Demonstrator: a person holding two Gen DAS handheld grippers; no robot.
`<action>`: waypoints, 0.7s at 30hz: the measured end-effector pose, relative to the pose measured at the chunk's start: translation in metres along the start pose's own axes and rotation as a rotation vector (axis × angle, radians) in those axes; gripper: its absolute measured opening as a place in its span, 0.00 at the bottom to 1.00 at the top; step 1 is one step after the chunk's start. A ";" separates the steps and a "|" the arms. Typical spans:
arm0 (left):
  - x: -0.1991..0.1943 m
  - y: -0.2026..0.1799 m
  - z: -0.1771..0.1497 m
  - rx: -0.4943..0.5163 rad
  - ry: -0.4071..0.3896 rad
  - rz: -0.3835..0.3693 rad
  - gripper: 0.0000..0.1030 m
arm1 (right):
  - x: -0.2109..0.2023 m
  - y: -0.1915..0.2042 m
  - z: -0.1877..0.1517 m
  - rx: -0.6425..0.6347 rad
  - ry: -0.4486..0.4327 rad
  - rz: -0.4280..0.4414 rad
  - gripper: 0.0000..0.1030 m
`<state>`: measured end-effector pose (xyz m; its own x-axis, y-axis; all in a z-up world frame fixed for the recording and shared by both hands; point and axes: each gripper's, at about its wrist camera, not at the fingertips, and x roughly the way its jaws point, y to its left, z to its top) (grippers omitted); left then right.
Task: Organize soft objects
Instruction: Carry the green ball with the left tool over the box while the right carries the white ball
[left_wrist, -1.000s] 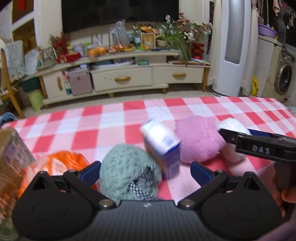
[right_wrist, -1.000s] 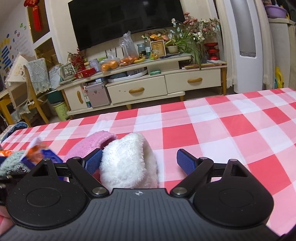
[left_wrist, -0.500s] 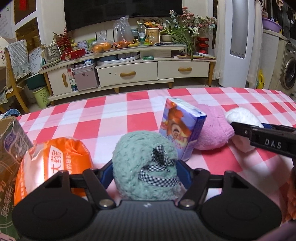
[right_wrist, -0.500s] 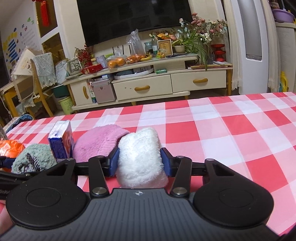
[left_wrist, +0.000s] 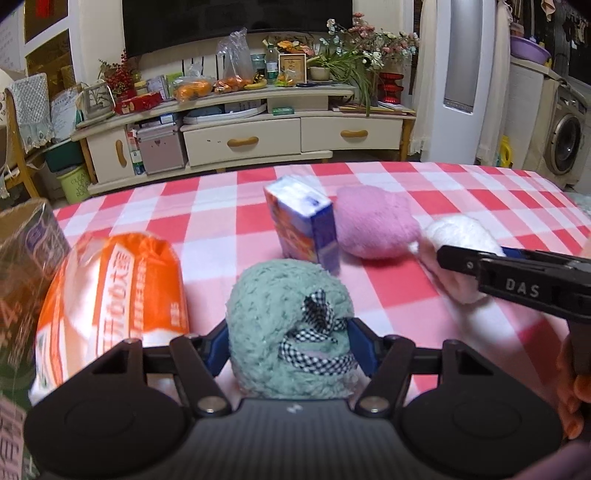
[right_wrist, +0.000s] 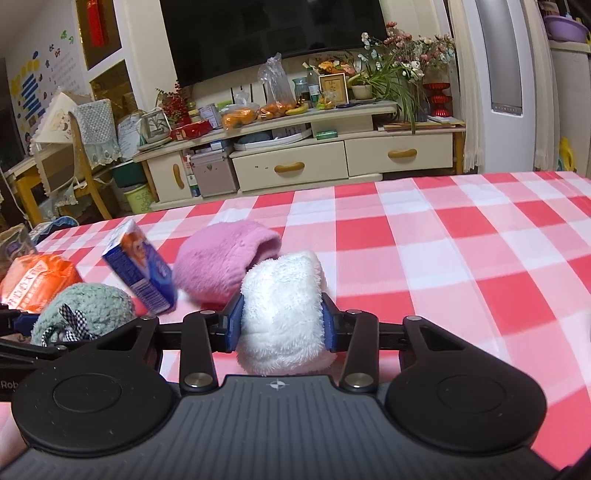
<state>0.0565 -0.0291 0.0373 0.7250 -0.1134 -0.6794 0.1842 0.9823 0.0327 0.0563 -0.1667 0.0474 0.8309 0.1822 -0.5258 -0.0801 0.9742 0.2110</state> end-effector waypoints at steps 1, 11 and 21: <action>-0.004 -0.001 -0.003 0.002 0.001 -0.001 0.63 | -0.003 0.001 -0.002 0.000 0.002 0.001 0.49; -0.039 0.012 -0.025 -0.073 0.002 -0.036 0.63 | -0.028 0.012 -0.021 0.027 0.021 -0.006 0.48; -0.064 0.014 -0.047 -0.061 0.000 -0.083 0.63 | -0.058 0.027 -0.042 0.046 0.047 -0.015 0.47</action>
<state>-0.0188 -0.0013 0.0469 0.7091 -0.1943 -0.6778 0.2025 0.9769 -0.0683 -0.0168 -0.1450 0.0491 0.8052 0.1751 -0.5666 -0.0417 0.9698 0.2404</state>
